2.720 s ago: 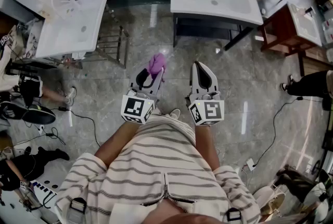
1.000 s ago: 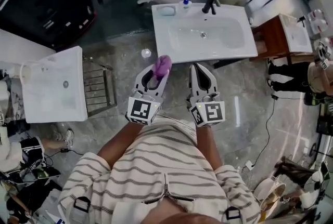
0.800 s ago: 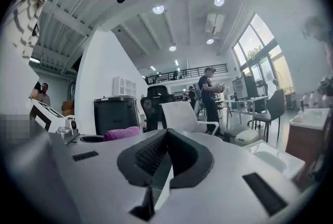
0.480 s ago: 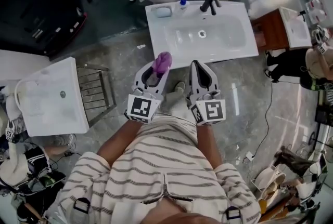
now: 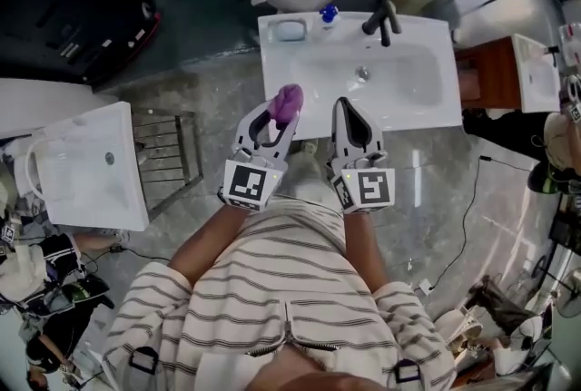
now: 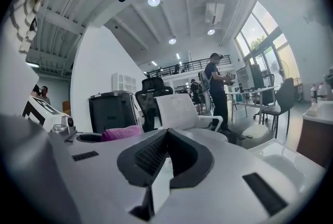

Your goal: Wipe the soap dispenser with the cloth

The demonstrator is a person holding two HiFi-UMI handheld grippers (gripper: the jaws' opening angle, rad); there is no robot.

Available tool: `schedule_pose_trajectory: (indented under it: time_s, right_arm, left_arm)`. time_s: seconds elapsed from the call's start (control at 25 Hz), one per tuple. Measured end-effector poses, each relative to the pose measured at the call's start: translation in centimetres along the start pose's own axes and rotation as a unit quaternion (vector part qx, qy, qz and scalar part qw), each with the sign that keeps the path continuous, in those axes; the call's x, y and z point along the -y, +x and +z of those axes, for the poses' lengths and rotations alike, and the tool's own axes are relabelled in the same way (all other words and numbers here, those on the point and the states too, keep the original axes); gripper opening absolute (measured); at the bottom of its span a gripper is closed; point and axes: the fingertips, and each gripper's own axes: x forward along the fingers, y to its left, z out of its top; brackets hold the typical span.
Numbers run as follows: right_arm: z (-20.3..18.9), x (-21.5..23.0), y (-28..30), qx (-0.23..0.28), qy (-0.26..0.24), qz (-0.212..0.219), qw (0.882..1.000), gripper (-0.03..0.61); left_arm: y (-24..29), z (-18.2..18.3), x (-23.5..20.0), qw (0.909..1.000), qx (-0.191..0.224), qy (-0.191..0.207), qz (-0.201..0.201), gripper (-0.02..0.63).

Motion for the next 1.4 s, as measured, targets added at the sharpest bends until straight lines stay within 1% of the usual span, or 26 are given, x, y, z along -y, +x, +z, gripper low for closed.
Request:
schedule_pose_trajectory:
  time_s: [0.12,0.28,0.44,0.6,0.68,0.84,1.04,1.24,1.4]
  right_arm:
    - [-0.2,2.3,2.3,-0.010,-0.001,0.016,1.000,0.008]
    - [-0.4,4.7,4.7,-0.015,0.004,0.028,1.000,0.008]
    - [-0.8,6.5,7.0,-0.025,0.007,0.043,0.999,0.008]
    - [-2.1,7.6,8.6,-0.038,0.006,0.055,0.998,0.008]
    - [-2.8,7.9,9.3,-0.044,0.004,0.057,0.997,0.008]
    - [-3.6,8.5,10.7,-0.054,-0.012,0.053,0.997,0.008]
    - [-4.6,8.7,12.2,-0.065,-0.017,0.049,0.997,0.008]
    - [-6.1,9.2,14.3,-0.078,-0.014,0.047,0.996,0.037]
    - [-6.9,9.7,15.8,-0.080,-0.015,0.038,0.996,0.046]
  left_arm:
    - [2.9,0.0,-0.5,0.9998,-0.009,0.003,0.018,0.127]
    - [5.9,-0.1,-0.9,0.9993,-0.010,0.006,0.036,0.127]
    - [8.0,-0.4,-1.4,0.9982,-0.019,0.006,0.056,0.127]
    - [9.3,-0.8,-1.6,0.9973,-0.021,0.002,0.070,0.127]
    - [9.8,-1.0,-1.7,0.9972,-0.023,-0.003,0.071,0.127]
    - [10.6,-1.6,-2.1,0.9971,-0.033,-0.001,0.069,0.127]
    - [11.1,-1.5,-3.2,0.9968,-0.029,-0.015,0.073,0.127]
    - [11.6,-1.8,-3.8,0.9967,-0.030,-0.020,0.073,0.127]
    - [12.0,-2.2,-4.2,0.9968,-0.030,-0.022,0.071,0.127]
